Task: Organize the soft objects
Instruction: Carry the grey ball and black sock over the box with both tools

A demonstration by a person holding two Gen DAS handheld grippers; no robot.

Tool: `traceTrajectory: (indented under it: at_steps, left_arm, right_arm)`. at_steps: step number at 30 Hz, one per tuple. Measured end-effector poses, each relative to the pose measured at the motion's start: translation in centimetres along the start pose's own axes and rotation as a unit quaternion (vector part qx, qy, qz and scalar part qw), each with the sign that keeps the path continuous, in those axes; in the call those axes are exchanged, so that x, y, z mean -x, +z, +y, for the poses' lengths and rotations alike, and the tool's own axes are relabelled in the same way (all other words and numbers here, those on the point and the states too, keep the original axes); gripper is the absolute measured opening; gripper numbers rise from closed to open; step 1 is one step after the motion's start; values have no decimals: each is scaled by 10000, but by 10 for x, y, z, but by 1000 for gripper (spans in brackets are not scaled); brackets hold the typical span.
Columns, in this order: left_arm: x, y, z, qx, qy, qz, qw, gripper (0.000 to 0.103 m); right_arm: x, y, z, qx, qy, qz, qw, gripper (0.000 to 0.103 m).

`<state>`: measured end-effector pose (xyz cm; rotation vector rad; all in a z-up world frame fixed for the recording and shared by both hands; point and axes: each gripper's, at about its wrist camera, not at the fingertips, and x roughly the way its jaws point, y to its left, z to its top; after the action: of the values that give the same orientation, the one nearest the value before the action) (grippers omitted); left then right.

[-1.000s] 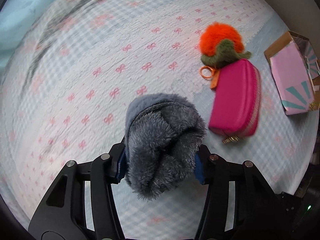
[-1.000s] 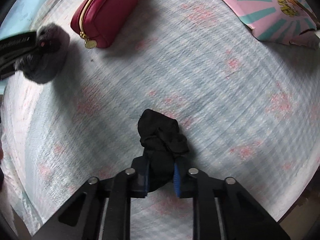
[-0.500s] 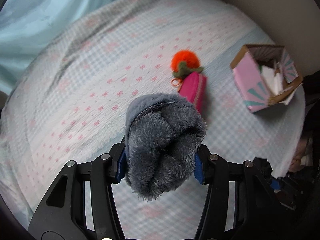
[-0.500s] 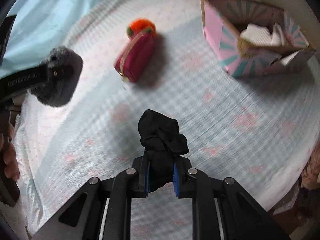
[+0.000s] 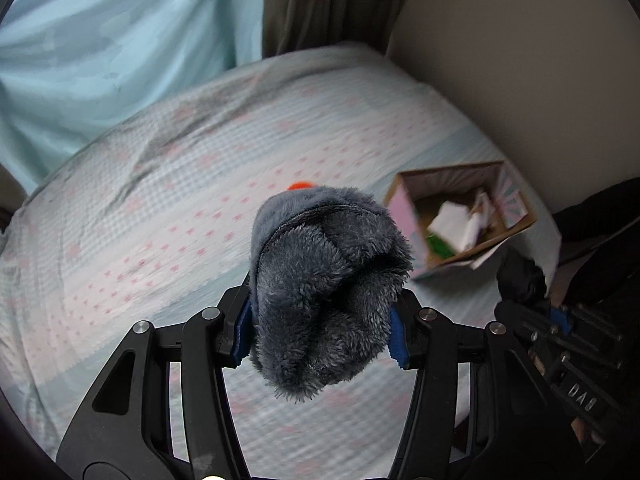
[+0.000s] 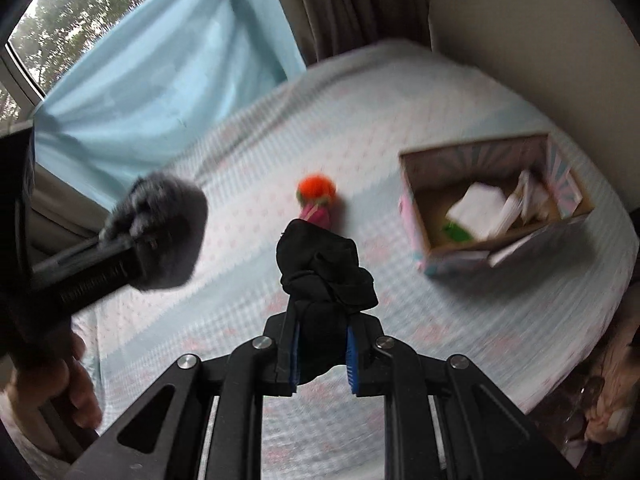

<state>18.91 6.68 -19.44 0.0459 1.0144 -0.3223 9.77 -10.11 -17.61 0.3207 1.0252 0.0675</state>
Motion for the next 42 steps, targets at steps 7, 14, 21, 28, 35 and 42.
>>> traceTrajectory:
  at_steps: [7,14,21,28,35,42]
  left_arm:
    - [2,25,-69,60,0,-171,9998,49]
    - [-28,59,-140,299,2,-180,9994,49]
    - [-87,89,-204,473,-83,1,9988,49]
    - [-157,94,-232,668,93,536,9963,49]
    - [-230,94,-237,734,231,1230,9894,49]
    - [-289,92,-235,686,288,1832,9803,50]
  right_arm:
    - [39,46,-58,61,26,-342,9994,16]
    - [46,96,-131,230,-24,-283,9993,16]
    - [21,137,-214,202,-126,45,9997,16]
    - [-32,163,-268,229,-175,685,9972,16]
    - [-103,173,-293,106,-58,1505,9885,16]
    - [-164,176,-298,-44,122,2104,9775,16]
